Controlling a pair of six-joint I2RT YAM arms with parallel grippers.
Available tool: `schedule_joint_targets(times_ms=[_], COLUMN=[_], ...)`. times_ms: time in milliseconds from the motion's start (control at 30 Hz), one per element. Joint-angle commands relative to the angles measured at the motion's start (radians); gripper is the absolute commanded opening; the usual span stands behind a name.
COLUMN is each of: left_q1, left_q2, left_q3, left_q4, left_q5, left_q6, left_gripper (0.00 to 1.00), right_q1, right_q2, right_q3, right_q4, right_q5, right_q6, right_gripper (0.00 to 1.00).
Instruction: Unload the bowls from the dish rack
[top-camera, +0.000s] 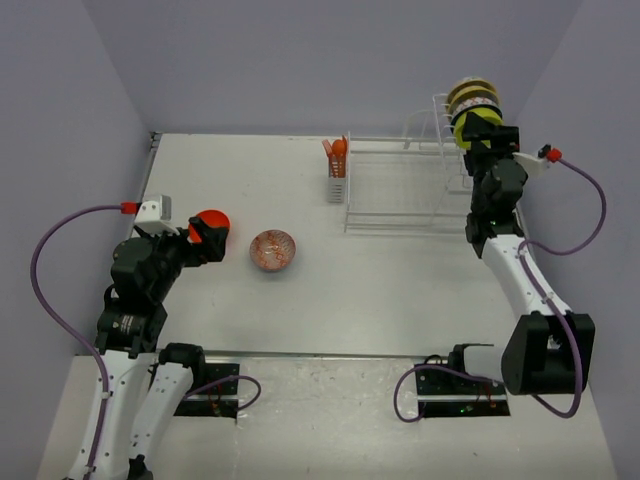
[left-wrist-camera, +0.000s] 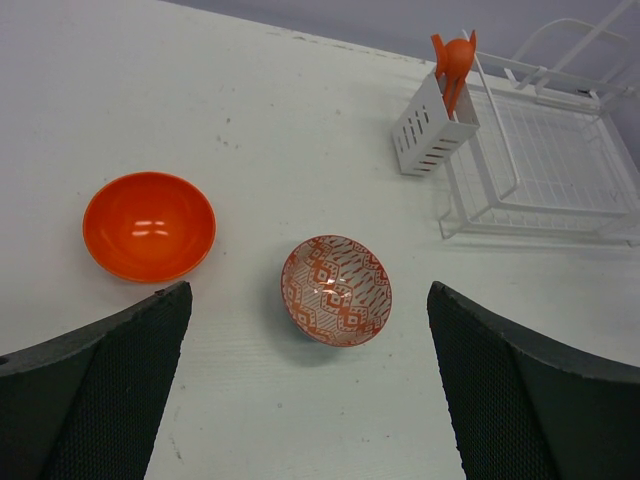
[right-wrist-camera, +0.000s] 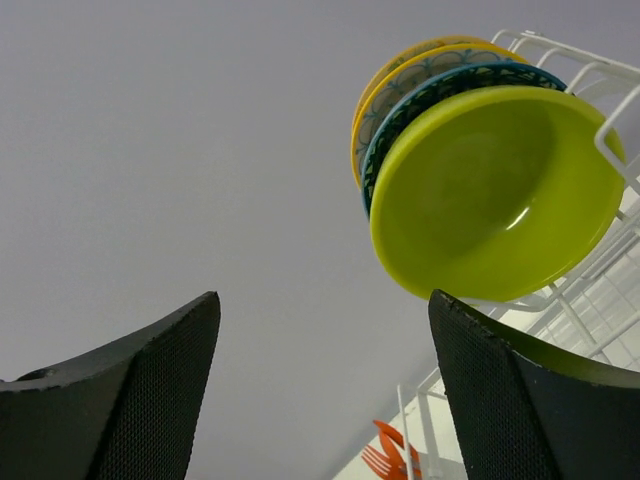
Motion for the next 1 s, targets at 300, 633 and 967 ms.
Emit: schedule_joint_targets(times_ms=[300,633,967], left_q1=[-0.008,-0.008,-0.008], left_q2=[0.007,0.011,0.014], left_q3=[-0.014,-0.014,-0.014], left_q4=[0.030,0.030,0.029], left_q5=[0.016,0.016,0.015], left_q6=[0.028,0.028,0.028], left_gripper=[1.00,1.00,1.00], right_q1=[-0.078,-0.098,-0.156], right_q2=[-0.024,0.008,0.128], right_q3=[0.225,0.440,0.670], right_q4=[-0.243,-0.460,-0.705], right_q5=[-0.212,-0.338,-0.542], right_q6=[-0.274,-0.579,-0.796], right_gripper=[0.85,0.92,0.91])
